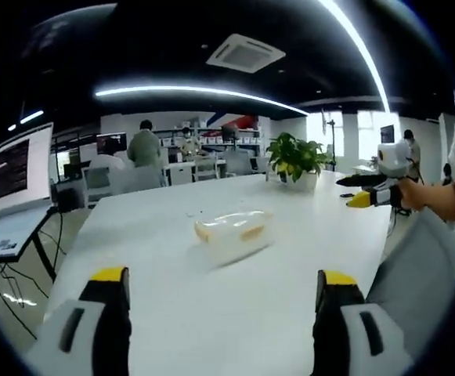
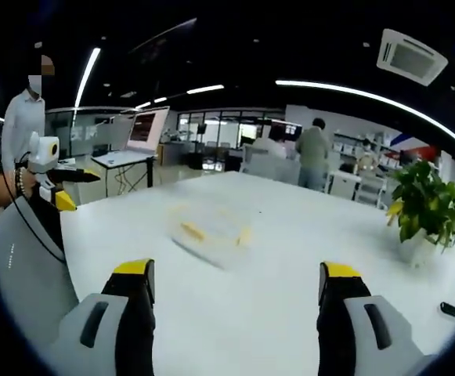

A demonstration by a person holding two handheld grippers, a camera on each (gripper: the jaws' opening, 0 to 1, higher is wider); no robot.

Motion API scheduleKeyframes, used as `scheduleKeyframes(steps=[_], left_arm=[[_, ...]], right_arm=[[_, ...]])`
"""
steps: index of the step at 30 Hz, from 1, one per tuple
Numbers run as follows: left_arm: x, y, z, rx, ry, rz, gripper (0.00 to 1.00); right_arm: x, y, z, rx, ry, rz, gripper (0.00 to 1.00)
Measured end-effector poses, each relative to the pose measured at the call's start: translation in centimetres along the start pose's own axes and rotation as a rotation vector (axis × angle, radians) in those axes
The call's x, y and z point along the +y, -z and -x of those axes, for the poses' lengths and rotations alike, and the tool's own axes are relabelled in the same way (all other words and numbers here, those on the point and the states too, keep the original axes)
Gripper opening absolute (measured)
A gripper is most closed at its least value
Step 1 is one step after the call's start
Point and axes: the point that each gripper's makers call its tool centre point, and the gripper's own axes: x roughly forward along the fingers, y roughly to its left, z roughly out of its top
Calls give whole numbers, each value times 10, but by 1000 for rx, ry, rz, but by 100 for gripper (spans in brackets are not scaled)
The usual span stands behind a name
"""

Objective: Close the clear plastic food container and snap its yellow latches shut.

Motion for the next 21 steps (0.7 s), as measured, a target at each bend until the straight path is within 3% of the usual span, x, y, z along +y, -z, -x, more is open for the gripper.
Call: scheduleKeyframes(steps=[13, 21], left_arm=[[-9, 10, 0, 32, 32, -23, 96], [-16, 16, -2, 59, 63, -48, 97]], right_arm=[[8, 24, -1, 86, -32, 5, 84], [9, 23, 0, 88, -30, -2, 83]])
